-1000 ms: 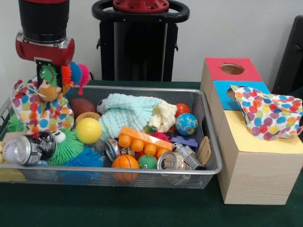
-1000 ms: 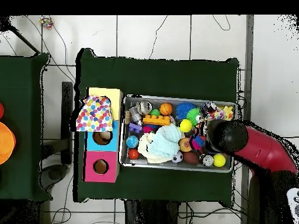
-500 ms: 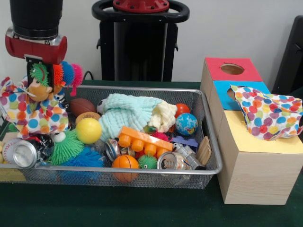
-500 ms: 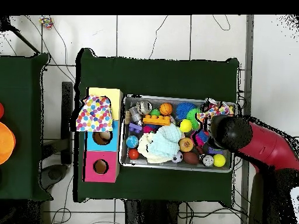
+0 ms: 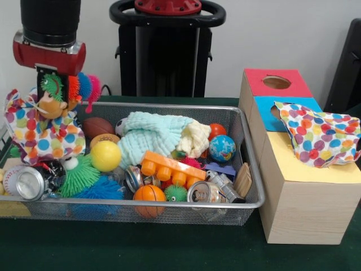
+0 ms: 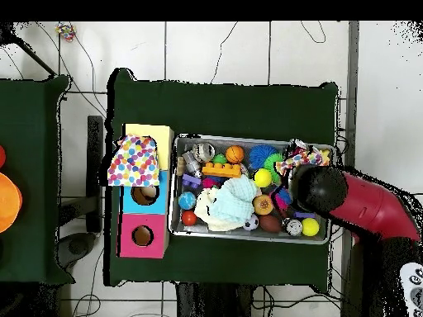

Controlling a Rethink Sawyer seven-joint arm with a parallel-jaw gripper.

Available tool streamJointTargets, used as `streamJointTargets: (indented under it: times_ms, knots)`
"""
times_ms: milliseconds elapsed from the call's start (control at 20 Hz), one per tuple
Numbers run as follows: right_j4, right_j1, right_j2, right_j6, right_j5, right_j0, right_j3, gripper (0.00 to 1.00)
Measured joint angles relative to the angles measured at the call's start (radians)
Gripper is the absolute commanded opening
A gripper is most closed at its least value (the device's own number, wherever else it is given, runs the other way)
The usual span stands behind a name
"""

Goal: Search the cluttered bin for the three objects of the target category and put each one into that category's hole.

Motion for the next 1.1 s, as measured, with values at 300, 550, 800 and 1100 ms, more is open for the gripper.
streamJointTargets:
  times_ms: [300, 550, 800, 1100]
  knots:
    - [-0.001, 0.001, -0.044, 0.0, 0.0, 0.081, -0.003, 0.0]
    - [0.004, 0.007, -0.065, 0.0, 0.0, 0.133, -0.018, 0.0]
    - [0.026, 0.006, -0.083, 0.0, 0.0, 0.212, -0.021, 0.0]
    - [0.045, -0.008, -0.081, 0.0, 0.0, 0.294, -0.005, 0.0]
